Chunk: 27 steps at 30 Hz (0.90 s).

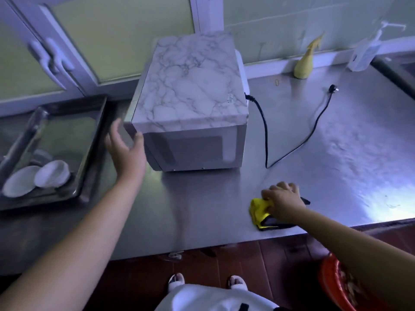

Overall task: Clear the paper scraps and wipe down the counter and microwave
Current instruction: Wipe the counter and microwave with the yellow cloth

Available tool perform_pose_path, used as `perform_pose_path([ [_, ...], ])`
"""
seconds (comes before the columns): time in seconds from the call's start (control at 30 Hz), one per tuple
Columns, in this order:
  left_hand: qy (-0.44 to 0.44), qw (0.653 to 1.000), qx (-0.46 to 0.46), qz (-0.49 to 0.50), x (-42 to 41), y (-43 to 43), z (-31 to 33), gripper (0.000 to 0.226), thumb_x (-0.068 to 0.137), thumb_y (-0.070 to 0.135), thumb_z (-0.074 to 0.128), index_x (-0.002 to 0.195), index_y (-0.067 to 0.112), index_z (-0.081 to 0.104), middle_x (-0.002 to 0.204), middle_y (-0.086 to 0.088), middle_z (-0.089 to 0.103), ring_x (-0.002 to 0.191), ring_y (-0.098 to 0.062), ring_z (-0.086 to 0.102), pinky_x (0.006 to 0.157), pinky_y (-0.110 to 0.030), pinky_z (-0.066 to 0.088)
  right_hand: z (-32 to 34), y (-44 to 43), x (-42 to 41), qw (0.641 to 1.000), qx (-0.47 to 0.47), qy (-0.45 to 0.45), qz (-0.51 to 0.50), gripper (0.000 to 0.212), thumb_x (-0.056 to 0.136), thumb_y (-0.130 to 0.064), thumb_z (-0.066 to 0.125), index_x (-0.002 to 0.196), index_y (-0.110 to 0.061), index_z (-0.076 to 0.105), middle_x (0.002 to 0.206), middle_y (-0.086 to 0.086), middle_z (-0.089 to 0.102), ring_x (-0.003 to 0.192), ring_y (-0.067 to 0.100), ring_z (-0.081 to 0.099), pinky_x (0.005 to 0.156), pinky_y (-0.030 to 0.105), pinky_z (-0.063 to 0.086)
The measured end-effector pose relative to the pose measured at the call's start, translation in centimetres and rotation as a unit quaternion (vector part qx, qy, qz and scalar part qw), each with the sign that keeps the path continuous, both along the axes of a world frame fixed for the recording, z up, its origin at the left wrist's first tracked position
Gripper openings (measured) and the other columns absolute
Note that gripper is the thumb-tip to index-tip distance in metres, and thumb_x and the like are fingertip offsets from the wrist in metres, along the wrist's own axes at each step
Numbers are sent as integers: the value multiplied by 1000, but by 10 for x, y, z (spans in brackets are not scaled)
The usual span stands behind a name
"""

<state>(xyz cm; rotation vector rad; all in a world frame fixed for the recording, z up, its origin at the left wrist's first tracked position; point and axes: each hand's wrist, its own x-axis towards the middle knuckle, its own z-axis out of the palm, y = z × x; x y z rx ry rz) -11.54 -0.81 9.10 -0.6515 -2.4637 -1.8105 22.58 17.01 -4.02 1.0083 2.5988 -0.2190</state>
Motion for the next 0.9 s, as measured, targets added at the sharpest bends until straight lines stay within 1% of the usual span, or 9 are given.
perform_pose_path([
  [0.1,22,982,-96,-159,76,-28,-27,52,88,25,73,135,29,51,139,4,45,124,-10,47,111,-37,38,24,-14,-16,977,-54,207,-19,24,82,-34,70,101,-23,59,104,-5,60,112,24,51,94,35,34],
  [0.2,-54,894,-220,-387,128,-30,-46,92,76,38,83,149,43,26,161,10,18,146,1,16,118,-24,17,72,-19,-32,904,-237,349,-70,25,80,-18,79,85,-20,54,75,-7,55,78,20,56,69,32,43],
  [0.27,-53,885,-185,-424,142,-14,-42,106,70,32,89,150,44,19,161,9,19,147,0,18,117,-22,19,105,-23,-38,868,-294,395,-54,29,80,-9,80,83,-14,51,72,-4,49,70,16,47,64,35,40],
  [0.4,-140,892,-29,-429,141,20,-10,60,71,21,87,124,22,59,114,5,68,101,-7,63,91,-28,50,154,-25,-36,851,-288,437,-42,33,77,-11,84,86,-17,53,73,-8,49,66,6,43,60,22,37],
  [0.6,-235,881,39,-408,150,41,9,9,85,14,73,91,20,74,75,1,70,70,-13,67,59,-31,56,161,-30,-24,829,-179,485,-214,64,73,-40,86,122,-31,46,114,-5,54,86,16,57,75,31,48],
  [0.7,-263,886,-8,-383,159,52,23,8,87,15,70,94,13,72,79,-5,71,72,-20,68,60,-34,57,144,-50,-27,825,-279,469,-149,92,77,-41,83,149,-40,27,144,-4,39,129,15,46,105,35,41],
  [0.8,-282,798,-140,-515,153,56,38,30,88,36,68,107,13,70,93,-6,70,79,-16,68,68,-32,56,123,-66,-40,695,-472,516,-169,63,81,-21,81,137,-23,50,127,7,66,121,23,63,97,38,54],
  [0.87,-247,738,-210,-591,140,58,48,30,92,43,63,111,20,71,103,-4,69,91,-15,67,77,-31,56,112,-70,-50,580,-488,549,-351,39,91,-19,69,129,-11,61,114,16,73,109,33,68,92,46,57],
  [0.9,-203,743,-220,-599,129,61,52,26,96,39,61,111,21,71,106,-4,70,93,-15,66,80,-30,54,106,-73,-54,525,-484,542,-444,36,95,-21,64,127,-5,62,116,22,71,109,39,67,93,51,55],
])
